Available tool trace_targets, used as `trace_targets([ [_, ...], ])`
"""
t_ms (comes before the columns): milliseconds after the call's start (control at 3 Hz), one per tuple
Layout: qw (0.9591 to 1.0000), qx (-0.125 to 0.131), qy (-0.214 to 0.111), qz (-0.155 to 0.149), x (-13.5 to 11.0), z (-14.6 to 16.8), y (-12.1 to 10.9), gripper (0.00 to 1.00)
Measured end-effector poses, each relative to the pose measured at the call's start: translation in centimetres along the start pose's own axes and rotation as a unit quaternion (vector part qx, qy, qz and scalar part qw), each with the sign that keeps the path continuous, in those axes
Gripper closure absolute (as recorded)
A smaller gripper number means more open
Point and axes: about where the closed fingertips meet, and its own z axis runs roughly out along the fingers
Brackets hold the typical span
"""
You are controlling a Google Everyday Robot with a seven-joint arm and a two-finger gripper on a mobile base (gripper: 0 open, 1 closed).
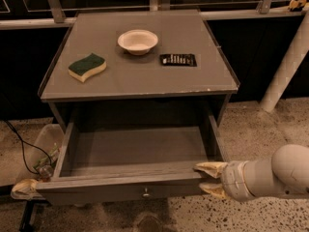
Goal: Open top drawer
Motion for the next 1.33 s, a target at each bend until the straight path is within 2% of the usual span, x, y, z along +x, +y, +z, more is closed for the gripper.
trace_targets([
  [333,1.0000,0.000,0.000,0.000,0.00,0.00,0.00,1.00],
  [1000,0.9999,0.001,-0.010,-0.004,-0.30,-0.14,0.49,1.00],
  [1333,0.9999,0.001,-0.010,-0.004,-0.31,-0.15,0.48,0.83],
])
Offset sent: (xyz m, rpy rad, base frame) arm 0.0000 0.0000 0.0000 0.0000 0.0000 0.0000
